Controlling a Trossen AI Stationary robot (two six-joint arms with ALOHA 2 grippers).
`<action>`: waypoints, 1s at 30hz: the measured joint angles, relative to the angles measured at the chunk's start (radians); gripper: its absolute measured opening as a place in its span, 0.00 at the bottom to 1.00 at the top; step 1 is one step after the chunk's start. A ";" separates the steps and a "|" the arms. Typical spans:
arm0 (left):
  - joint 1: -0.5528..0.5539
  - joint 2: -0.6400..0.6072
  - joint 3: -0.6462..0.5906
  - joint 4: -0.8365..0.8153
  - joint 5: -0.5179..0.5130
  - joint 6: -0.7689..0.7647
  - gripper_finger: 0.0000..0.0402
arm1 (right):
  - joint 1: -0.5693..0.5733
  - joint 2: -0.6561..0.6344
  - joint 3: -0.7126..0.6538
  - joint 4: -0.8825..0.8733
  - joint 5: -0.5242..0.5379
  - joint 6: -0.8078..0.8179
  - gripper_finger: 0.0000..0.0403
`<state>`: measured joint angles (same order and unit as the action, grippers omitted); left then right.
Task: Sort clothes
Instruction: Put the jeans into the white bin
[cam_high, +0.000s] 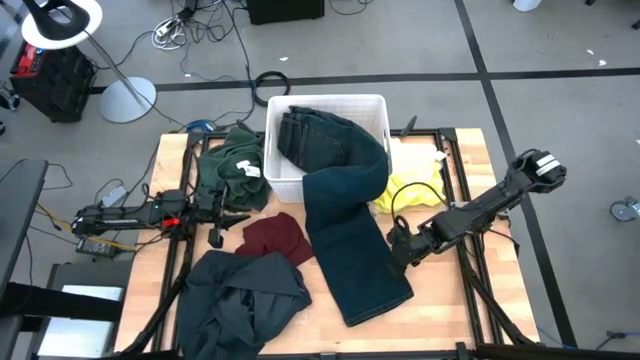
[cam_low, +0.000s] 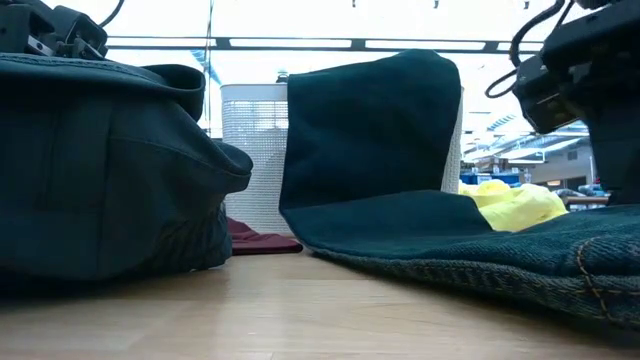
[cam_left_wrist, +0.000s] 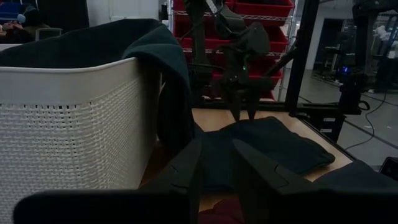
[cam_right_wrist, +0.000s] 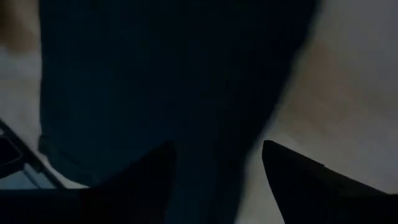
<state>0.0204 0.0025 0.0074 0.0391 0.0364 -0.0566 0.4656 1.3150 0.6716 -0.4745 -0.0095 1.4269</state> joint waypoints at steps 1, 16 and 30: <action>0.000 0.000 0.000 0.000 0.000 0.000 0.22 | 0.000 0.019 0.000 0.019 0.001 -0.007 0.59; 0.000 0.000 0.000 0.000 0.000 0.000 0.22 | -0.010 0.238 0.000 0.515 -0.030 -0.064 0.18; 0.000 0.000 0.000 0.000 0.000 0.000 0.22 | -0.036 0.055 0.039 0.684 0.260 -0.147 0.01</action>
<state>0.0207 0.0024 0.0074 0.0391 0.0364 -0.0567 0.4295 1.3703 0.7110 0.2095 0.2502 1.2802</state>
